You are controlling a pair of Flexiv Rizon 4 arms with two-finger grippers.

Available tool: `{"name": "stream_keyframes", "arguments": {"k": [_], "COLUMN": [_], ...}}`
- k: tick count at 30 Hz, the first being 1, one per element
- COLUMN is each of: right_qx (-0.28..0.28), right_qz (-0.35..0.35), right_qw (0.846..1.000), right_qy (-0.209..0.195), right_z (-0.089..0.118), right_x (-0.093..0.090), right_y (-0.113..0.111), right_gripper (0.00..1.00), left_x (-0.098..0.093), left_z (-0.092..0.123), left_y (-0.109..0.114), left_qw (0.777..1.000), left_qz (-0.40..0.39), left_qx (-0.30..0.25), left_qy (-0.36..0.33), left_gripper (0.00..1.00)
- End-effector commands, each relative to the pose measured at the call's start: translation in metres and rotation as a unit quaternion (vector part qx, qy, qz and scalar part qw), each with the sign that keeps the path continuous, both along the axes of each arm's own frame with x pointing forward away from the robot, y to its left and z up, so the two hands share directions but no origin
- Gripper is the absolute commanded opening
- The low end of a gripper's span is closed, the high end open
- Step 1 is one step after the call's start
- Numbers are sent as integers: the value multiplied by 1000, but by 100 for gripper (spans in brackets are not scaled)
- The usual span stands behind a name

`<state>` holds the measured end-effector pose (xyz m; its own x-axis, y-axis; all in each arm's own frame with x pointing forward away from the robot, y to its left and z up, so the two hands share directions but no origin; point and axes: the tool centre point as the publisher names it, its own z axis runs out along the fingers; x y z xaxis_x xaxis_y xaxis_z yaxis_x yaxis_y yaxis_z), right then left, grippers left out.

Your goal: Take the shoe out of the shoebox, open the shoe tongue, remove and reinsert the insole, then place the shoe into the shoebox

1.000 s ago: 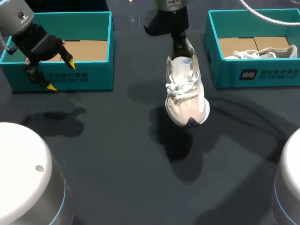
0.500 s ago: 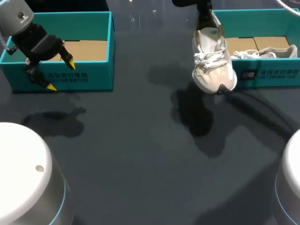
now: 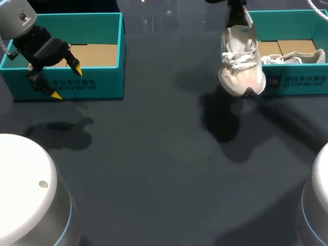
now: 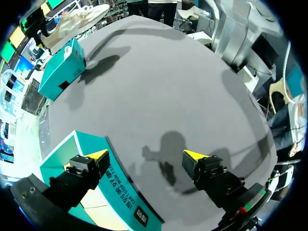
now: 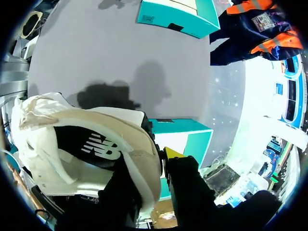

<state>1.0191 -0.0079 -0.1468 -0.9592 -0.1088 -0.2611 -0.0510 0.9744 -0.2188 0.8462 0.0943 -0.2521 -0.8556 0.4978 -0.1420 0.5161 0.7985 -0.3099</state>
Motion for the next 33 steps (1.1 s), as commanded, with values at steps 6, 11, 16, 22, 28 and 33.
{"name": "stream_keyframes", "arguments": {"k": [6, 11, 16, 22, 28, 33], "right_qx": [-4, -5, -5, -5, -33, -31], "right_qz": [-8, -19, -19, -19, 2, 8], "right_qw": [1000, 1000, 1000, 1000, 998, 998], "right_qy": [-4, -13, -13, -13, -46, -59], "right_z": [21, 29, 29, 29, 37, 41], "right_x": [69, 96, 96, 96, 127, 159], "right_y": [-76, -103, -103, -103, -133, -173], "right_gripper": [0, 0, 0, 0, 0, 0], "left_x": [-1, -1, -1, -1, -1, -1], "left_z": [0, 0, 0, 0, 0, 0], "left_y": [0, 0, 0, 0, 0, 0], "left_qw": [1000, 1000, 1000, 1000, 1000, 1000], "left_qz": [0, 0, 0, 0, 0, 0], "left_qx": [1, 1, 1, 1, 1, 1], "left_qy": [-1, -1, -1, -1, -1, -1], "left_gripper": [100, 100, 100, 100, 100, 100]}}
